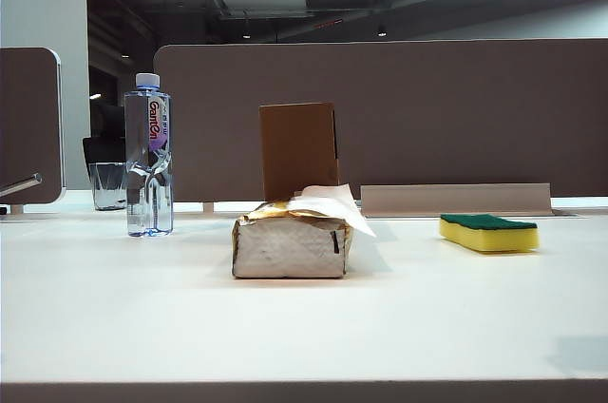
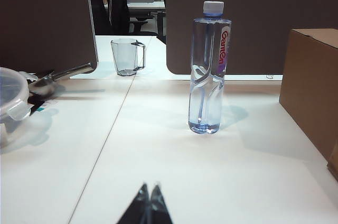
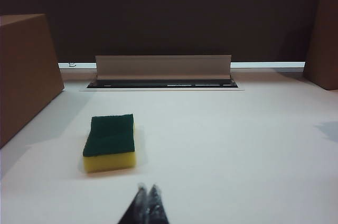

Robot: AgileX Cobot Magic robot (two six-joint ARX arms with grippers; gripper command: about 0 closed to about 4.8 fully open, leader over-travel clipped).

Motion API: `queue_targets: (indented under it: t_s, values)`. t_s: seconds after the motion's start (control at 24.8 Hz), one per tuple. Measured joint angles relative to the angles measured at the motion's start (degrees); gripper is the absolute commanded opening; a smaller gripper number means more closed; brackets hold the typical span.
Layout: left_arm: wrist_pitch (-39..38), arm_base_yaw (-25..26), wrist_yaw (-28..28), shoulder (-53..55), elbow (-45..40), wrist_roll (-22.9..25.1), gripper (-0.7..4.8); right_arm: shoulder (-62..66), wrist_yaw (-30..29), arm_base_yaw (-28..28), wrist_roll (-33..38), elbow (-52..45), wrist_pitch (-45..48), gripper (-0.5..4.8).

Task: Move the sponge from right to left to wipe the table, avoiding obstacles on the table, and finally reaching the bottle of mineral water.

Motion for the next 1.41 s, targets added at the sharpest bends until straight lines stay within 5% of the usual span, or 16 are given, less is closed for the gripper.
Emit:
queue_targets:
  t_s: [1.17,1.41]
  values:
    - [-0.28,0.00,0.00,0.00,1.57,0.00,-0.02,0.00,-0.24,0.02,1.75,0.17,-0.11,-0.06]
    - [-0.87,0.00,0.52,-0.02,5.66,0.00,1.31,0.00,-1.18,0.02,2.71,3.21,-0.68,-0.05]
